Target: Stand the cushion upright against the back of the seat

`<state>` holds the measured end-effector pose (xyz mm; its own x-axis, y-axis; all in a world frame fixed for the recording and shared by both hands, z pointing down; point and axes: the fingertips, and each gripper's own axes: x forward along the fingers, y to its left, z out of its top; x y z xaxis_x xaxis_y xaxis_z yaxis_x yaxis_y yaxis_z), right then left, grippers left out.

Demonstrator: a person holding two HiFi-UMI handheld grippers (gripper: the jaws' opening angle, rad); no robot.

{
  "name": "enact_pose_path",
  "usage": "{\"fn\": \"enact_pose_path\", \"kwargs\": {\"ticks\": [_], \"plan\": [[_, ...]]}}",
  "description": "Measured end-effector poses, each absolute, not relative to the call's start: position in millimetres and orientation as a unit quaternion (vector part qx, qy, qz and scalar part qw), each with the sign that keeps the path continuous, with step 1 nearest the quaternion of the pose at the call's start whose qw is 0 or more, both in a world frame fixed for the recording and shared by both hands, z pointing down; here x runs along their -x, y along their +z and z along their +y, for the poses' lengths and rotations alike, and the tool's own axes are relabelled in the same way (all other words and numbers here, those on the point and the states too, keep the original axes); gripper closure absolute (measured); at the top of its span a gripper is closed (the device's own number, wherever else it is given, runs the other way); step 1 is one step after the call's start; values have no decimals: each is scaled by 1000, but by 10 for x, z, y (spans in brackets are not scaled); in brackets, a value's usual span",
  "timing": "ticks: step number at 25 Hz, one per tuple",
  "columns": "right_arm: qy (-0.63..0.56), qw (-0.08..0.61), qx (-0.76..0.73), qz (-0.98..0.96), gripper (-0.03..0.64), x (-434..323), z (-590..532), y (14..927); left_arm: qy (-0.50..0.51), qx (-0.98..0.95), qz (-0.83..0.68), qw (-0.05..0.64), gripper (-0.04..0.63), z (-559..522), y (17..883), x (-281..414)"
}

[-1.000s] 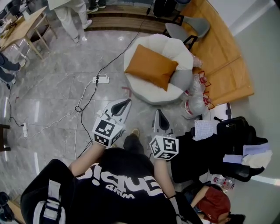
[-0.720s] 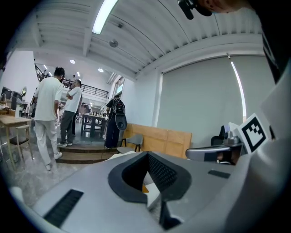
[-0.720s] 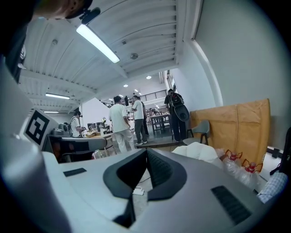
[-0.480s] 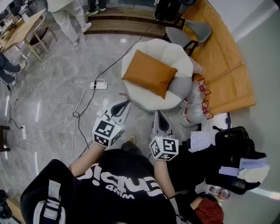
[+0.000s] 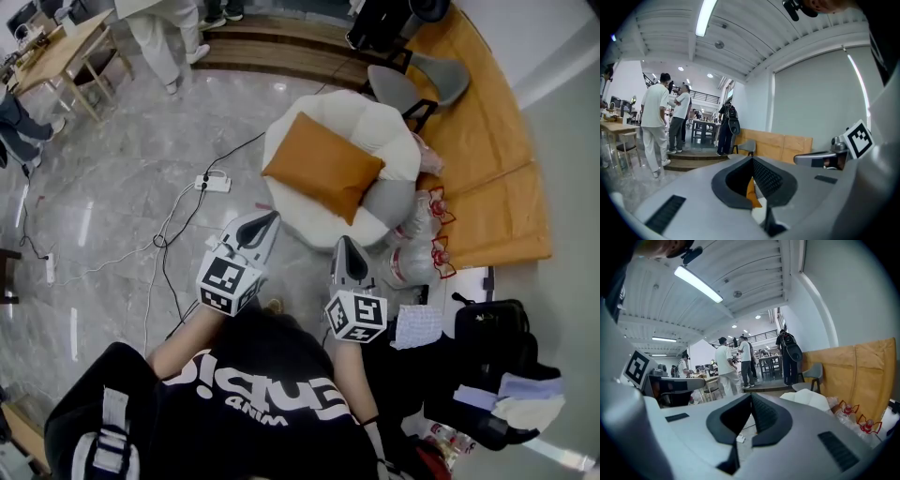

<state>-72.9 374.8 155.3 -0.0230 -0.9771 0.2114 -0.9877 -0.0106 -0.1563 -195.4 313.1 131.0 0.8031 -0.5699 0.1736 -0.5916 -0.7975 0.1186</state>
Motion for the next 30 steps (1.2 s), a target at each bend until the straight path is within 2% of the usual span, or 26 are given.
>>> {"fn": "enact_pose_path", "kwargs": {"ticks": [13, 30], "plan": [[138, 25, -679, -721, 594, 622, 3082, 1605, 57, -947, -302, 95, 588, 2458, 1310, 1657], [168, 40, -682, -711, 595, 247, 1507, 1851, 76, -958, -246, 130, 588, 947, 1583, 1005]]}}
